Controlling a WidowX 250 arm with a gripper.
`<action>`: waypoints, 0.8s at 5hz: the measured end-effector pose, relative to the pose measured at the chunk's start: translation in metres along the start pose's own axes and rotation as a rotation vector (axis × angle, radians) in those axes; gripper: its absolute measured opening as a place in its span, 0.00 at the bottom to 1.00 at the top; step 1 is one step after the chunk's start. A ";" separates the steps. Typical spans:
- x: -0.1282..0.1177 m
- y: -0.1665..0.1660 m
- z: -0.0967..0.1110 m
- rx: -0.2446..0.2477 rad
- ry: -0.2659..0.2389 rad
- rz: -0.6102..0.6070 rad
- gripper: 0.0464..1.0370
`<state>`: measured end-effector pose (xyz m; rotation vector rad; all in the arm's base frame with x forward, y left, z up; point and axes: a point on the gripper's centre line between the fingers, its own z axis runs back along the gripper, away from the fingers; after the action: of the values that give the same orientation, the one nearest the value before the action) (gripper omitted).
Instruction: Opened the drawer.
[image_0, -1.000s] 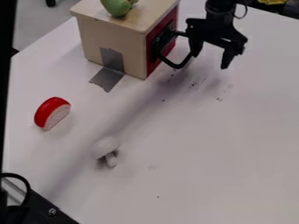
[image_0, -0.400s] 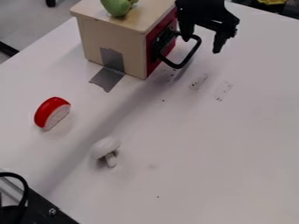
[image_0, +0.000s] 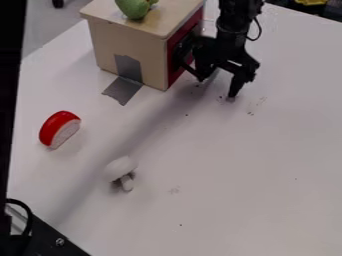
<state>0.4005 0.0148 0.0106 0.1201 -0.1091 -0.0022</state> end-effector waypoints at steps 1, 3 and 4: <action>0.001 0.000 -0.001 -0.004 -0.004 0.000 0.63; 0.002 -0.006 0.008 -0.047 -0.026 0.025 0.13; 0.000 -0.013 0.009 -0.075 -0.016 0.025 0.08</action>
<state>0.3998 0.0013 0.0178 0.0440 -0.1261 0.0180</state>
